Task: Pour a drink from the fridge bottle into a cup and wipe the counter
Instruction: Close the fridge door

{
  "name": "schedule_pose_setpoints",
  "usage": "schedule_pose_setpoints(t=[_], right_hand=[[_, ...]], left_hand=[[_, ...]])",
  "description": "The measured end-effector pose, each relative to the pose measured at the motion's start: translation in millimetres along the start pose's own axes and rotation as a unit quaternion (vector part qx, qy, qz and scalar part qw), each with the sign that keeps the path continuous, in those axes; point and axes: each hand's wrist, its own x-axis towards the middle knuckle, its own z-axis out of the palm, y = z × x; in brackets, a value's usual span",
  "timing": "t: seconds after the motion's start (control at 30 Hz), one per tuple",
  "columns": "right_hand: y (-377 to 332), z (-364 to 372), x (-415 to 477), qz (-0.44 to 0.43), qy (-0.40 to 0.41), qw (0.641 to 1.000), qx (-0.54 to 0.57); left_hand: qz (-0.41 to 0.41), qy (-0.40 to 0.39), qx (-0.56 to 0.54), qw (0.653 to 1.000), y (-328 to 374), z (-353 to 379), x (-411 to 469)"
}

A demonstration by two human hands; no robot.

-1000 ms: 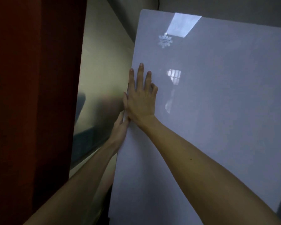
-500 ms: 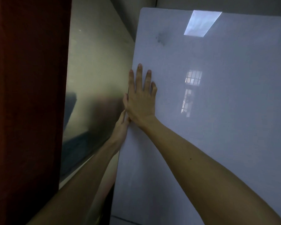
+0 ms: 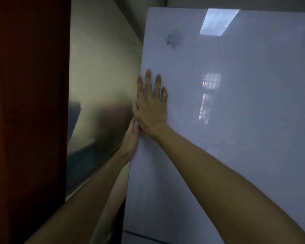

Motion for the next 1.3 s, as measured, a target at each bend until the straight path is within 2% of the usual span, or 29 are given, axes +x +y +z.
schedule_pose_setpoints(t=[0.07, 0.2, 0.3, 0.53, 0.7, 0.77, 1.03, 1.3], right_hand=[[7, -8, -3, -0.019, -0.016, 1.0, 0.008], [28, -28, -17, -0.066, -0.078, 0.995, -0.016], [41, -43, -41, -0.049, -0.119, 0.992, 0.002], [65, -87, -114, 0.018, -0.218, 0.974, 0.052], [82, -118, -152, 0.065, -0.321, 0.943, 0.065], [83, -134, -167, 0.077, -0.351, 0.931, 0.062], [70, -208, -207, 0.117, -0.375, 0.918, 0.05], [25, -287, -261, 0.153, -0.402, 0.901, 0.05]], left_hand=[[-0.002, -0.007, 0.046, 0.999, 0, -2, 0], [-0.069, 0.021, 0.186, 0.98, 11, -1, -7], [-0.11, 0.028, 0.238, 0.965, 23, 1, -19], [-0.12, -0.03, 0.454, 0.882, 44, 19, -82], [-0.123, -0.09, 0.515, 0.843, 52, 17, -122], [-0.132, -0.092, 0.534, 0.83, 62, 13, -136], [-0.103, -0.13, 0.569, 0.806, 109, -1, -190], [-0.088, -0.166, 0.584, 0.79, 152, -32, -272]])
